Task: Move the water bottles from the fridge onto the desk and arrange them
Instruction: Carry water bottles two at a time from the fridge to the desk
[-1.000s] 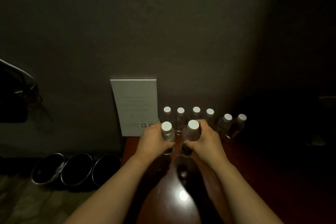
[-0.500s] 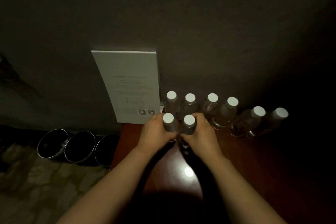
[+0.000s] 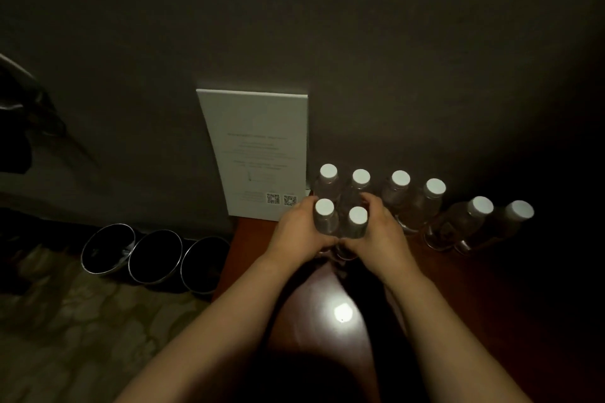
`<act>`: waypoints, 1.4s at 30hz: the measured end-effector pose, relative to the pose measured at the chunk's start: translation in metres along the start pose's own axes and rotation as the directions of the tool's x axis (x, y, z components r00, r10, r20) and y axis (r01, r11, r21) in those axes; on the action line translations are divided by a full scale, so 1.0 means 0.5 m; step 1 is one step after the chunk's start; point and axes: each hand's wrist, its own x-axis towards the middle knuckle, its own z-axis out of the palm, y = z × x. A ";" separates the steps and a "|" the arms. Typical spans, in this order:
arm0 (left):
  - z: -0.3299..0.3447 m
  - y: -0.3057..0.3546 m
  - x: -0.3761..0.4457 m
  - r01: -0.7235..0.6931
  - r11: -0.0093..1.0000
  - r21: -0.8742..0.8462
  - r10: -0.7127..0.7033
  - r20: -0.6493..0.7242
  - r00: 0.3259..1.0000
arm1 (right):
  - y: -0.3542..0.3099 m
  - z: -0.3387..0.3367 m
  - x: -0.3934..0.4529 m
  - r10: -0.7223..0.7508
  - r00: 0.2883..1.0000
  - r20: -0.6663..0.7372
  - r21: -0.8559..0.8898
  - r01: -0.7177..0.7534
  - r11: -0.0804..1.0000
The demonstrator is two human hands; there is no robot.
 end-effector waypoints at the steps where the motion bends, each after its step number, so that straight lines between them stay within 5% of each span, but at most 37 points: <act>1: -0.014 0.003 -0.008 0.005 1.000 0.002 -0.005 0.003 1.000 | -0.013 -0.012 -0.006 -0.013 1.000 -0.012 -0.005 0.013 1.000; 7: -0.158 0.025 -0.092 -0.057 0.983 0.177 0.055 0.016 0.998 | -0.138 -0.074 -0.086 -0.168 0.986 -0.023 -0.291 0.154 0.944; 16: -0.454 -0.080 -0.366 -0.058 0.931 0.361 0.075 -0.032 0.997 | -0.435 0.002 -0.285 -0.332 0.912 0.242 -0.448 0.408 0.795; 30: -0.918 -0.629 -0.960 0.303 0.882 0.361 -0.152 -0.391 0.908 | -0.984 0.525 -0.682 -0.614 0.633 0.471 -0.240 0.762 0.602; 42: -1.162 -0.991 -1.299 0.606 0.791 0.085 -0.432 -0.623 0.652 | -1.347 0.914 -0.883 -0.688 0.334 0.644 0.001 0.899 0.438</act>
